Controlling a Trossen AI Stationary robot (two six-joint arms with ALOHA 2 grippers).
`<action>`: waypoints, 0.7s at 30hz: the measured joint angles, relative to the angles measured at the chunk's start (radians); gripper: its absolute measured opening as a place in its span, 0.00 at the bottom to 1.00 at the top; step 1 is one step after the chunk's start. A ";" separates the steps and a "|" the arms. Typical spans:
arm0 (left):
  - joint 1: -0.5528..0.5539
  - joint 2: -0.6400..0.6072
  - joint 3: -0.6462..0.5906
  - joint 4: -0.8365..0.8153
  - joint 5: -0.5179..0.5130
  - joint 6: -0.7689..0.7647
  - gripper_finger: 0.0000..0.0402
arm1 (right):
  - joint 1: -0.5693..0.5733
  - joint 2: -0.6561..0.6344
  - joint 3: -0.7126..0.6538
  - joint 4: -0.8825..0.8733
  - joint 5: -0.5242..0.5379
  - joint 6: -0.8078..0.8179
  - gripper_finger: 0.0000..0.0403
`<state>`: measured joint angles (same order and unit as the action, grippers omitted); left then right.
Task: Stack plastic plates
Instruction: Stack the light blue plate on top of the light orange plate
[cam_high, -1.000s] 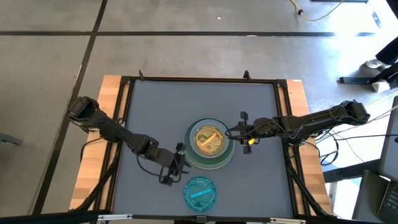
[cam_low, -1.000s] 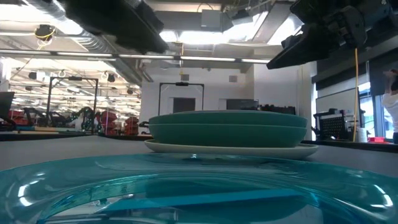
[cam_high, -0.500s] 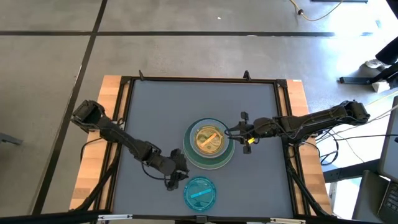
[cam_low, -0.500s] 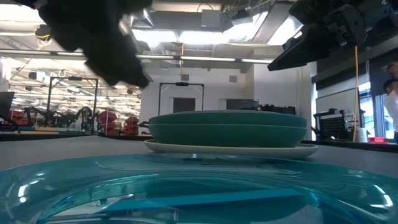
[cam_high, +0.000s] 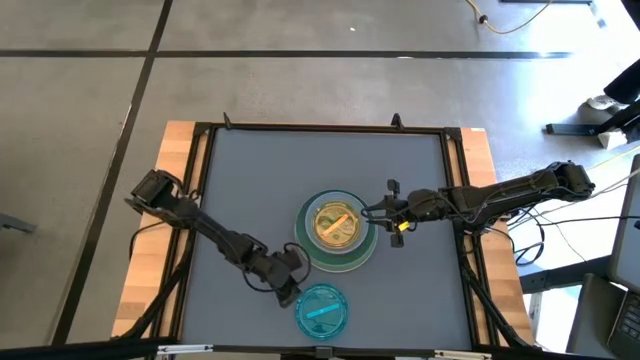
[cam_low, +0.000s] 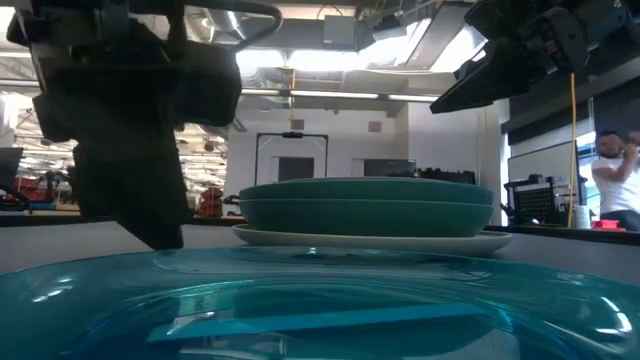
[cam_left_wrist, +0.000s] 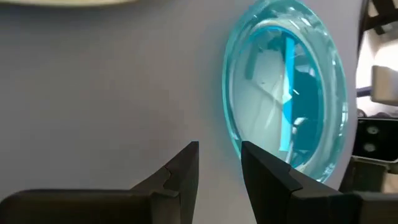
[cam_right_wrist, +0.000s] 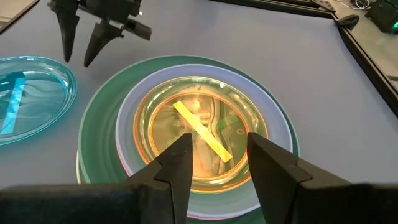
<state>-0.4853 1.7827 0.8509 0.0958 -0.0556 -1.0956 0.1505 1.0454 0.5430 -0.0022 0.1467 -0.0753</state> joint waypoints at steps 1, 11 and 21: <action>0.002 0.009 0.000 0.018 0.009 0.000 0.28 | 0.000 0.000 0.000 0.000 0.000 0.000 0.36; 0.006 0.066 0.000 0.095 0.029 0.003 0.28 | 0.000 0.007 0.000 -0.001 0.000 0.000 0.36; 0.017 0.124 0.001 0.203 0.064 0.040 0.28 | 0.000 0.033 -0.001 0.009 0.000 -0.001 0.36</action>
<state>-0.4686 1.9063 0.8522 0.2984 0.0082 -1.0557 0.1505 1.0782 0.5419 0.0071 0.1467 -0.0761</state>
